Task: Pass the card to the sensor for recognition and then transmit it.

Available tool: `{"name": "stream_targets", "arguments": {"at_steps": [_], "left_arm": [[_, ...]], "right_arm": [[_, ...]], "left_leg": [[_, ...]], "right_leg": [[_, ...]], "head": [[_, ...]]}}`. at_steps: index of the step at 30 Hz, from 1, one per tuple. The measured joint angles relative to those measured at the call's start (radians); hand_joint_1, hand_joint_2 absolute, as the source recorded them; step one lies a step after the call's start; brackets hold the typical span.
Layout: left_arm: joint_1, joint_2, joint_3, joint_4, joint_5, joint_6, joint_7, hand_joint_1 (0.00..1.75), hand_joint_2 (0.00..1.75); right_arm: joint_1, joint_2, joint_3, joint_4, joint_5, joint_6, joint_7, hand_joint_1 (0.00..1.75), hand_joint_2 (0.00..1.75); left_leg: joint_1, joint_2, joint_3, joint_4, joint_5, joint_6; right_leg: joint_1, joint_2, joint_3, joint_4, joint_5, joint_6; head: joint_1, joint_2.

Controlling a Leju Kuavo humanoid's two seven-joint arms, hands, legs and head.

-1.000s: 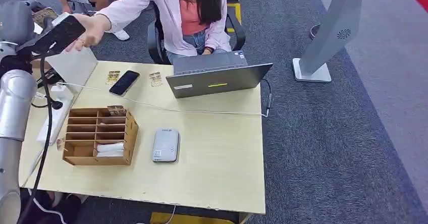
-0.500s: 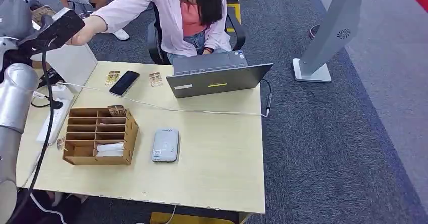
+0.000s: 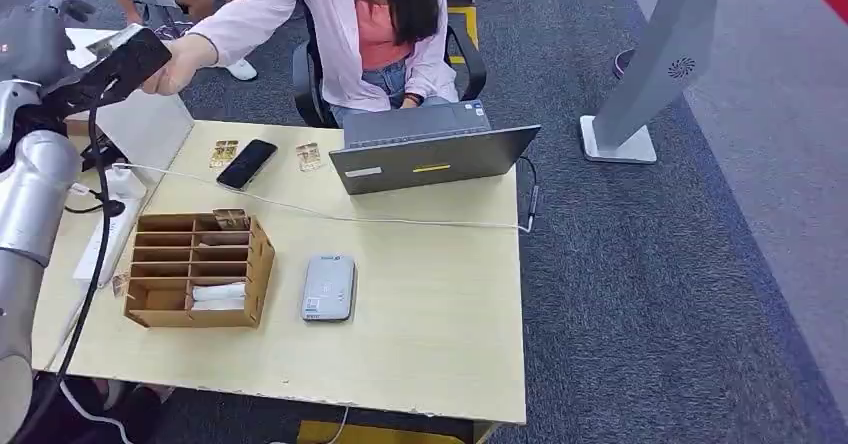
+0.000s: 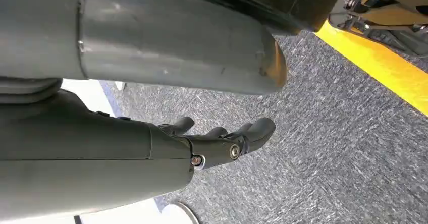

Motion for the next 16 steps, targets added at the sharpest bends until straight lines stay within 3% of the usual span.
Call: {"name": "stream_targets", "arguments": {"at_steps": [10,16], "left_arm": [[0.058,0.007,0.003,-0.05,0.067,0.055,-0.082,0.0,1.75],[0.151,0.031,0.031,-0.182,0.127,0.086,-0.133,0.0,1.75]], "right_arm": [[0.0,-0.002,0.0,0.0,-0.003,-0.036,-0.011,0.0,0.0],[0.0,-0.009,0.0,0.0,-0.006,-0.071,-0.013,0.0,0.0]], "left_leg": [[0.0,0.0,0.0,0.0,0.0,0.0],[0.0,0.0,0.0,0.0,0.0,0.0]], "right_leg": [[0.0,0.0,0.001,0.0,0.0,0.0],[0.0,0.0,0.0,0.0,0.0,0.0]], "head": [[0.0,0.0],[0.0,0.0]]}}
